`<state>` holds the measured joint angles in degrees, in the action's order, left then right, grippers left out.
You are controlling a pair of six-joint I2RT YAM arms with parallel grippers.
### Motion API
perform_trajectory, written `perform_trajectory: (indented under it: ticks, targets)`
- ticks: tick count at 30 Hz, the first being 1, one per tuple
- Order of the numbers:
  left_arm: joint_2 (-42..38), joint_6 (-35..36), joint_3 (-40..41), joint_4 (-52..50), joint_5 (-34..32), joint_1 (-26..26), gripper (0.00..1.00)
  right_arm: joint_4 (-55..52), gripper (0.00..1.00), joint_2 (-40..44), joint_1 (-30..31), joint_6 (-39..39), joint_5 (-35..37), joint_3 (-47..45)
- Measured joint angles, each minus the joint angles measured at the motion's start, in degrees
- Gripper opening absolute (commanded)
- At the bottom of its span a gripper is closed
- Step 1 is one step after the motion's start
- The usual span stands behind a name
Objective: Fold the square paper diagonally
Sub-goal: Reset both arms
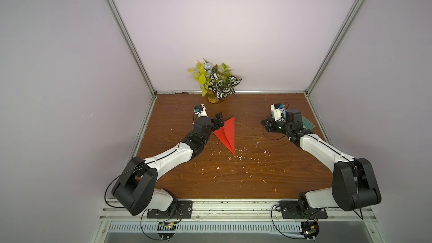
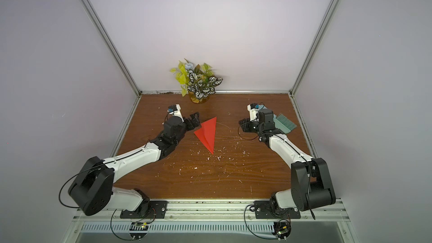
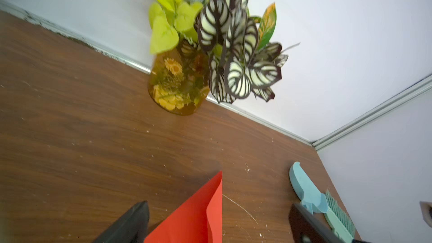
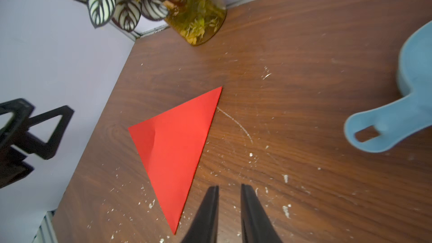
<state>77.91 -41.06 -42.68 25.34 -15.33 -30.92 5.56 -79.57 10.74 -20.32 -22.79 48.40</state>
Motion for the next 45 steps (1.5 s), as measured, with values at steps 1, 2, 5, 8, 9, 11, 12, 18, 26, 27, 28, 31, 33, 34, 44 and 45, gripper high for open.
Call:
perform_trajectory:
  ticks: [1, 2, 5, 8, 9, 11, 12, 18, 26, 27, 28, 31, 33, 34, 44, 45]
  targets:
    - [-1.57, 0.48, 0.70, -0.42, -0.11, 1.05, 0.97, 0.17, 0.34, 1.16, -0.92, 0.20, 0.31, -0.59]
    - [-3.43, 1.22, 1.46, -1.14, -0.42, 2.23, 0.98, 0.39, 0.41, 2.84, -1.95, 0.44, 1.11, -1.62]
    - [-8.61, 3.89, 4.07, -3.26, -2.91, 5.11, 0.99, 0.87, 0.64, 8.20, -4.13, 1.68, 5.20, -5.64]
    - [-13.86, 7.32, 7.76, -5.01, -7.15, 7.96, 0.98, 3.04, 0.84, 14.32, -5.25, 2.91, 11.91, -11.43]
    - [-15.56, 8.55, 9.25, -5.35, -8.52, 8.92, 0.98, 4.44, 0.92, 16.37, -5.53, 3.39, 13.92, -13.84]
    - [-18.45, 10.82, 12.22, -5.79, -11.10, 11.08, 0.98, 8.24, 0.99, 19.76, -5.90, 4.59, 18.10, -18.82]
    - [-19.63, 11.89, 13.70, -5.75, -12.35, 12.15, 0.98, 10.23, 0.99, 21.24, -6.08, 5.05, 19.80, -21.42]
    - [-23.41, 20.44, 24.24, 0.59, -21.64, 16.02, 0.98, 22.38, 0.99, 21.44, -7.02, 8.26, 29.29, -33.24]
    - [-13.14, 31.21, 33.00, 20.57, -24.68, 16.65, 0.97, 45.68, 0.99, 7.34, -7.21, 13.20, 32.20, -38.25]
    - [-11.19, 32.13, 33.22, 23.02, -24.44, 16.68, 0.97, 48.72, 0.99, 5.53, -7.23, 13.88, 32.35, -38.77]
    - [-8.96, 33.22, 33.31, 25.64, -23.89, 16.70, 0.97, 51.10, 0.99, 3.69, -7.23, 14.80, 32.35, -38.93]
    - [-2.56, 36.24, 33.66, 34.16, -20.81, 16.83, 0.97, 56.48, 0.99, -0.22, -7.58, 16.72, 31.82, -38.82]
    - [0.42, 38.38, 33.66, 37.88, -18.88, 16.94, 0.97, 61.77, 0.99, -3.87, -7.87, 17.44, 31.21, -38.80]
    - [1.55, 39.63, 33.75, 40.02, -17.79, 17.09, 0.97, 65.33, 0.99, -6.51, -8.00, 17.79, 30.73, -38.95]
    - [12.39, 40.76, 38.84, 59.47, -8.57, 24.00, 0.96, 68.41, 0.99, -9.05, -9.01, 18.86, 27.69, -37.40]
    - [12.31, 40.48, 37.86, 59.30, -8.11, 24.37, 0.96, 68.54, 0.99, -9.05, -9.01, 18.88, 27.39, -37.33]
